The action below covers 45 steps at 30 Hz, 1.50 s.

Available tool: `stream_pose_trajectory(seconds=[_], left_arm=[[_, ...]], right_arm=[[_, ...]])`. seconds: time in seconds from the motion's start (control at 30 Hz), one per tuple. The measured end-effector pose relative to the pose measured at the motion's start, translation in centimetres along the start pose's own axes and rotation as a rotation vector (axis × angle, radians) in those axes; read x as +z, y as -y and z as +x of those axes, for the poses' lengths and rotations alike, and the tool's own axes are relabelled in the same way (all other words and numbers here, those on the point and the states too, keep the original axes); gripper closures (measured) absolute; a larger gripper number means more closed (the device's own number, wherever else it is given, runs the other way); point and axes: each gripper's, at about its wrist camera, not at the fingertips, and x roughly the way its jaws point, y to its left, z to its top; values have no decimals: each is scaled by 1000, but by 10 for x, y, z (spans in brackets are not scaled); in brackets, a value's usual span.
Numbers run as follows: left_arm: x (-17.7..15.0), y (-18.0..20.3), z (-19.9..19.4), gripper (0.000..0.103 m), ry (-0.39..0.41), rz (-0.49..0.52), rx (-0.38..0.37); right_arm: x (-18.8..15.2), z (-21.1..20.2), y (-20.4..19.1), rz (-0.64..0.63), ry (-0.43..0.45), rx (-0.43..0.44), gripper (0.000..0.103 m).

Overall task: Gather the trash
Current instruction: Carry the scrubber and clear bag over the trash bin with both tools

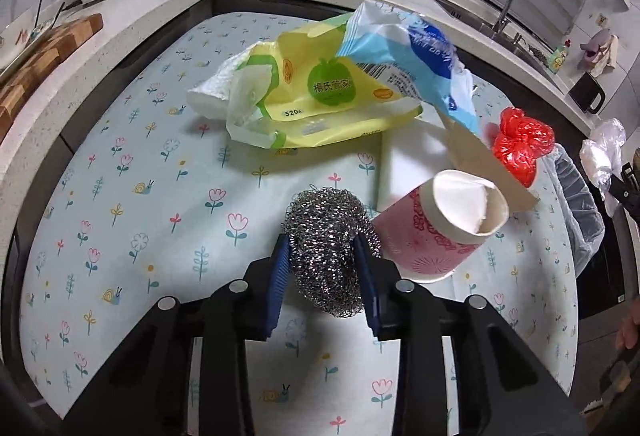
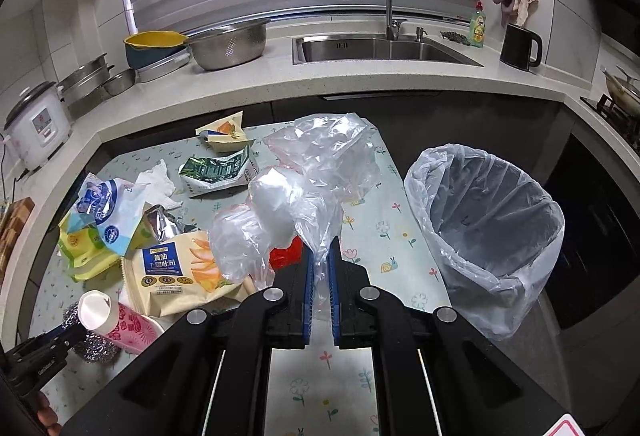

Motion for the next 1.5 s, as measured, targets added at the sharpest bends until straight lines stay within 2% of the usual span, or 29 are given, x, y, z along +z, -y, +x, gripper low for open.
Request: stream_pose_trajectory(seconds=[0.3,0.53,0.7,1.1,1.5], left_arm=[[-4,19,-46,72,75,51,4],[-1,52,-88,72,151,118,-67],[4,88,-99,72,181,179,-117],[6,183,-74,72,162,321,-191],[14,263,-22,72,104,432,-250]], right_arm=[[-6,-29,7,18,27,3,96],[-15,-53,20,40,49,0,96],[-21,-65,36,63,63,-8,96],[-40,-72,83,128,55,-46,96],[-45,-37,143,223,17,-121,96]])
